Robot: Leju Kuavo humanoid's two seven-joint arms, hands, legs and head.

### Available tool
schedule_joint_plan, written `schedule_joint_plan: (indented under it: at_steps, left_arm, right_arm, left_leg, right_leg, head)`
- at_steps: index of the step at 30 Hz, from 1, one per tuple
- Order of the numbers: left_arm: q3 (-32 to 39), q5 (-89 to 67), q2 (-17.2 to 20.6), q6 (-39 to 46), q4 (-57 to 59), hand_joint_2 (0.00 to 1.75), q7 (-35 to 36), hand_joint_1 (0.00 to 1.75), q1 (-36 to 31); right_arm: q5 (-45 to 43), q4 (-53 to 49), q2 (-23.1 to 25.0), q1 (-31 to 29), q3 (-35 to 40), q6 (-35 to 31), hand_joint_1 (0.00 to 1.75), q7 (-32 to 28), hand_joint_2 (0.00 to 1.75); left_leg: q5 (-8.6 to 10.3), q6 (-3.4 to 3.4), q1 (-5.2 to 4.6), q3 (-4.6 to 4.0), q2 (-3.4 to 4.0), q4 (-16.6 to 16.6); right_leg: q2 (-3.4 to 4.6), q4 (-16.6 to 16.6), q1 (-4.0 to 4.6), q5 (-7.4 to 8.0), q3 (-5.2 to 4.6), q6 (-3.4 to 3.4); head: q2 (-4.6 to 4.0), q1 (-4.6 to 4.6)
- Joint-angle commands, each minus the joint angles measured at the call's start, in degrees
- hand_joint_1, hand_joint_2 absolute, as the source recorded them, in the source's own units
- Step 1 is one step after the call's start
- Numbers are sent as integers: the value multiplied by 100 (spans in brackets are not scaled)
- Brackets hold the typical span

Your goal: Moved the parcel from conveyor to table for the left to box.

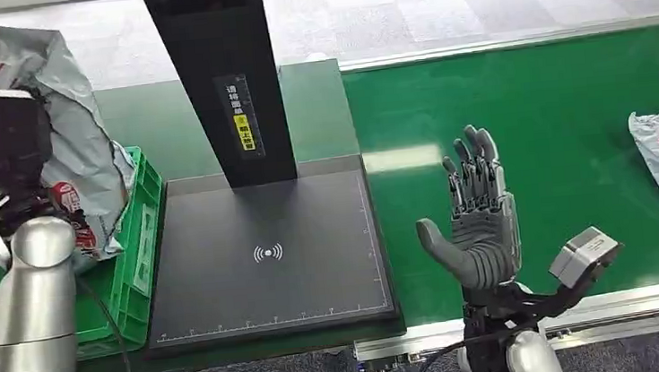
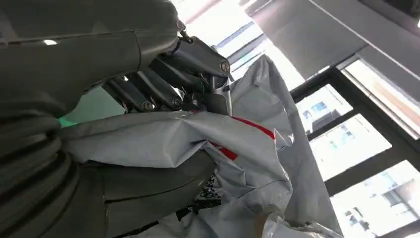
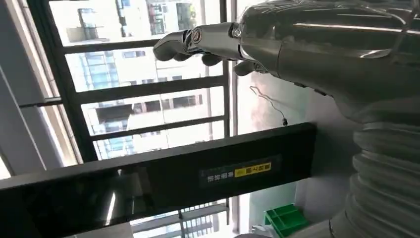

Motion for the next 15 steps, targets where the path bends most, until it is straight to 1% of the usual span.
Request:
schedule_joint_plan:
  at_steps: [1,4,11,13,15]
  left_arm:
    - [424,101,124,-13,-127,175,-24,175,62]
    - [534,161,183,1,-122,175,-51,175,190]
    - [734,28,279,153,149,175,-29,175,359]
    - [735,-35,306,155,251,175,-8,175,356]
    - [714,-265,348,234,546,175,104,175,216]
  right_arm:
    - [-5,25,-49,32,-142,-8,0,9,175]
    - [-11,57,-50,-22,-160,-4,0,24,175]
    - [-32,58,-90,99,-159,10,0,14,175]
    - [-33,72,-84,78,-150,8,0,12,175]
    - [-30,118,-71,24,-125,-10,0,6,175]
  left_leg:
    - [6,0,3,-1,7,-7]
    - [5,1,2,1,6,-7]
    - [6,0,2,4,0,-11]
    - [9,0,2,6,-3,-14]
    - [5,0,1,2,-1,-5]
  right_leg:
    - [11,-7,4,9,-4,-7]
    - [9,-7,3,7,-2,-6]
    - [4,-12,3,7,3,-6]
    - [2,-13,3,7,5,-8]
    - [1,-5,2,4,2,-5]
  head:
    - [0,0]
    - [0,0]
    - [0,0]
    - [0,0]
    - [0,0]
